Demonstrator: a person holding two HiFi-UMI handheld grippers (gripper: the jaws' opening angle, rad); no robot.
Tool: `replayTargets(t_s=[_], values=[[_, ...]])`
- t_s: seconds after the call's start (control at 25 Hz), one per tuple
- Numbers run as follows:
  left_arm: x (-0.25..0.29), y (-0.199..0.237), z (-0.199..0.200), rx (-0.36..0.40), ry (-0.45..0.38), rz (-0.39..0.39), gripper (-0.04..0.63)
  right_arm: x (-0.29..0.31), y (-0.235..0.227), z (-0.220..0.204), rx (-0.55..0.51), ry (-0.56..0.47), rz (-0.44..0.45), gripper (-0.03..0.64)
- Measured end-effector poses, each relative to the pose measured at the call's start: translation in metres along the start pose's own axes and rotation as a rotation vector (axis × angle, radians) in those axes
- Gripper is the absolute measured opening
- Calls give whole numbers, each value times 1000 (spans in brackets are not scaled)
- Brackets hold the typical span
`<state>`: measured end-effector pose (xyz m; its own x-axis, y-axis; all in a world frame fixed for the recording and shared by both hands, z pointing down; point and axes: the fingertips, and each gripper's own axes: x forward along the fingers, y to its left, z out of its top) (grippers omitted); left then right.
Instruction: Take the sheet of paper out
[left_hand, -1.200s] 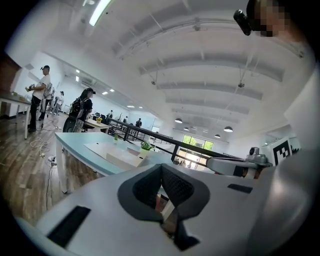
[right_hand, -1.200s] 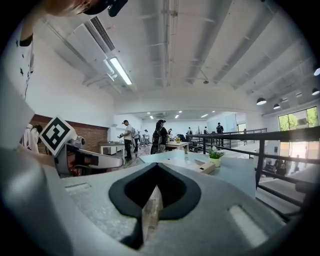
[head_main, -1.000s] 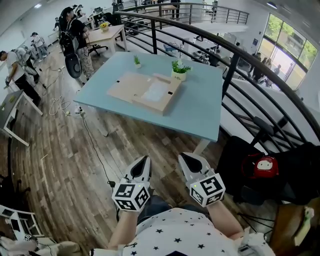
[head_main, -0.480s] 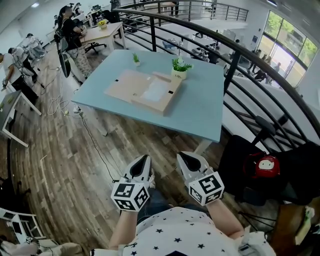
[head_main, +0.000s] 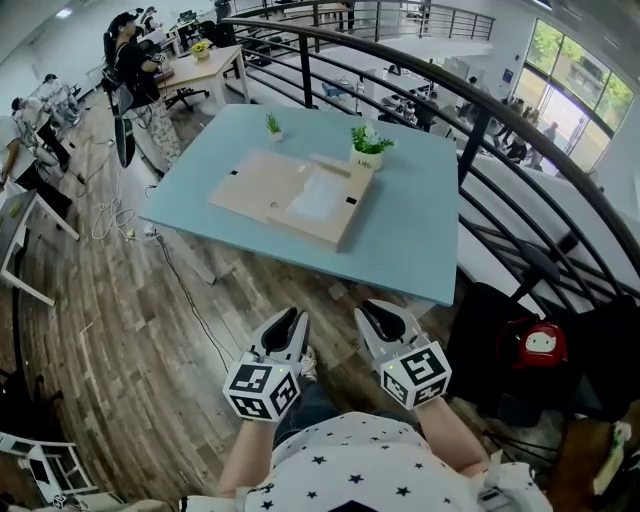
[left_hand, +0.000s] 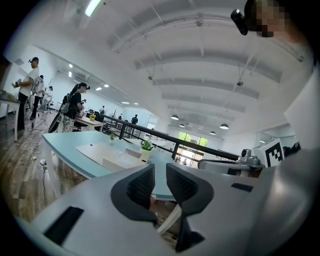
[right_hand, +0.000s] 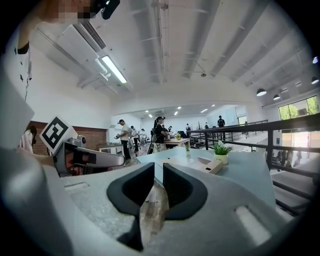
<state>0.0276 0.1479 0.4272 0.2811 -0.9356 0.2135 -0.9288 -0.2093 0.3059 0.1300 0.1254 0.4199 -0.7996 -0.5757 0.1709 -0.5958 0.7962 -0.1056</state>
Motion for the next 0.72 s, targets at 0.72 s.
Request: replayTargets(t_s=[0.72], values=[[110, 117, 90, 5, 18, -57, 117, 163, -55, 58, 15, 16, -31, 131]])
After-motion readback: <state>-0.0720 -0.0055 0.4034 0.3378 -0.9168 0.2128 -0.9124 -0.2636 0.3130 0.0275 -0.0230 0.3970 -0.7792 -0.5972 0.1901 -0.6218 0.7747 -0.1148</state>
